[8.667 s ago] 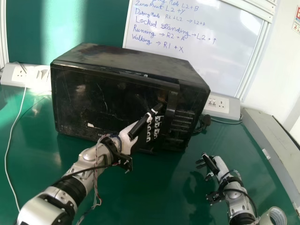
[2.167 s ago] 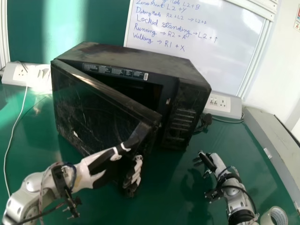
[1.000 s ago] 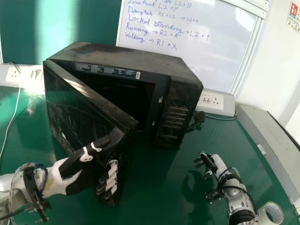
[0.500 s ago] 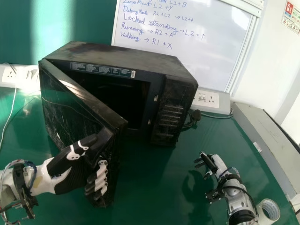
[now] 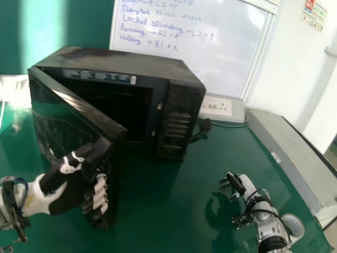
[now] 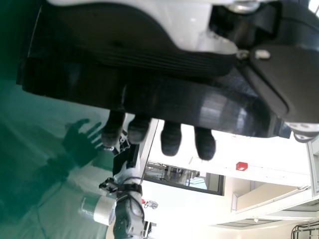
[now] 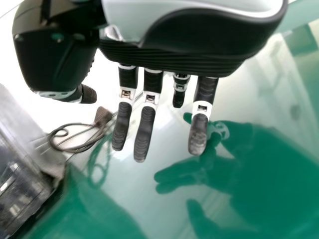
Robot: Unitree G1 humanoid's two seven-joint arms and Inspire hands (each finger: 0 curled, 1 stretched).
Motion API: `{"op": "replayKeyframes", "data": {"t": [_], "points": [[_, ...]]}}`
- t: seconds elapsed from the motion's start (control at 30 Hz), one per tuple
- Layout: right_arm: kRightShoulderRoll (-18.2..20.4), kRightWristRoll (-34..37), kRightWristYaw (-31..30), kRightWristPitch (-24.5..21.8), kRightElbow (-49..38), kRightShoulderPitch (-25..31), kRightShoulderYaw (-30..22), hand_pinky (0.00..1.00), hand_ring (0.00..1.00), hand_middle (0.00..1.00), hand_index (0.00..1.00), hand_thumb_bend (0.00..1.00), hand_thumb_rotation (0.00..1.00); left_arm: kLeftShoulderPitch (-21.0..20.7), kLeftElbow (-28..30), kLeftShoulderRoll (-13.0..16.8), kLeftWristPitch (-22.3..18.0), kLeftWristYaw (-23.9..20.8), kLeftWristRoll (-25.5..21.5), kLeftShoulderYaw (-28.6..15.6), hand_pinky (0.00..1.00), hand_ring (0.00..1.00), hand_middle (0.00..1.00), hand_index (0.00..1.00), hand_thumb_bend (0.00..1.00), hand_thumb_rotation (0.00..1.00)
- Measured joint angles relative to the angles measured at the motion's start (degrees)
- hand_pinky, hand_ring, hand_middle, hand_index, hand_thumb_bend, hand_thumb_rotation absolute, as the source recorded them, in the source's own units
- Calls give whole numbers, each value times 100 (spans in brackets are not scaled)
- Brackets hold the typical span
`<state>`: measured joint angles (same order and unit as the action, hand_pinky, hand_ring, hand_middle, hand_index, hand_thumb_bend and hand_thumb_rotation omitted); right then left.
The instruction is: Open the door of oven
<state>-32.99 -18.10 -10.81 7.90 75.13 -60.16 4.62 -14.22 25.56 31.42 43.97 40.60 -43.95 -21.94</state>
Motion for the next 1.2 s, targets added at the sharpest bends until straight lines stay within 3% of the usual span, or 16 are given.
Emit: {"op": "replayKeyframes", "data": {"t": [0.07, 0.27, 0.33, 0.4, 0.53, 0.73, 0.97, 1.13, 1.2], "points": [[-20, -1, -2, 0, 4, 9, 0, 29, 36, 45, 50, 50, 16, 10, -22, 22, 3, 2, -34, -97, 0, 0, 3, 6, 61, 71], [-24, 19, -5, -31, 8, 12, -21, 29, 36, 44, 50, 50, 16, 26, -64, 276, 199, 3, -353, -360, 0, 0, 4, 9, 65, 54], [-24, 18, -5, -49, 8, 11, -20, 29, 35, 45, 50, 50, 16, 25, -66, 318, 214, 3, -446, -433, 0, 0, 5, 10, 62, 59], [-23, 18, -5, -49, 7, 11, -21, 29, 35, 45, 50, 50, 16, 26, -66, 340, 206, 4, -445, -441, 0, 0, 5, 9, 62, 74], [-23, 20, -5, -56, 7, 11, -21, 30, 36, 46, 50, 50, 16, 27, -296, 501, 75, 304, -432, -441, 0, 3, 7, 10, 75, 67], [-23, 12, -4, -61, 8, 11, -18, 29, 36, 45, 50, 50, 16, 44, -595, 666, -159, 749, -337, -441, 0, 4, 8, 9, 72, 64], [-22, 3, -5, -75, 8, 12, -17, 29, 36, 45, 50, 50, 16, 202, -617, 686, -345, 968, -225, -442, 0, 3, 7, 9, 69, 60], [-22, 2, -5, -75, 7, 12, -17, 30, 36, 45, 50, 50, 16, 231, -614, 686, -404, 996, -221, -441, 1, 4, 7, 8, 71, 60], [-20, 2, -5, -75, 7, 12, -17, 29, 36, 45, 50, 50, 16, 255, -614, 686, -434, 998, -213, -441, 0, 3, 6, 8, 70, 65]]}}
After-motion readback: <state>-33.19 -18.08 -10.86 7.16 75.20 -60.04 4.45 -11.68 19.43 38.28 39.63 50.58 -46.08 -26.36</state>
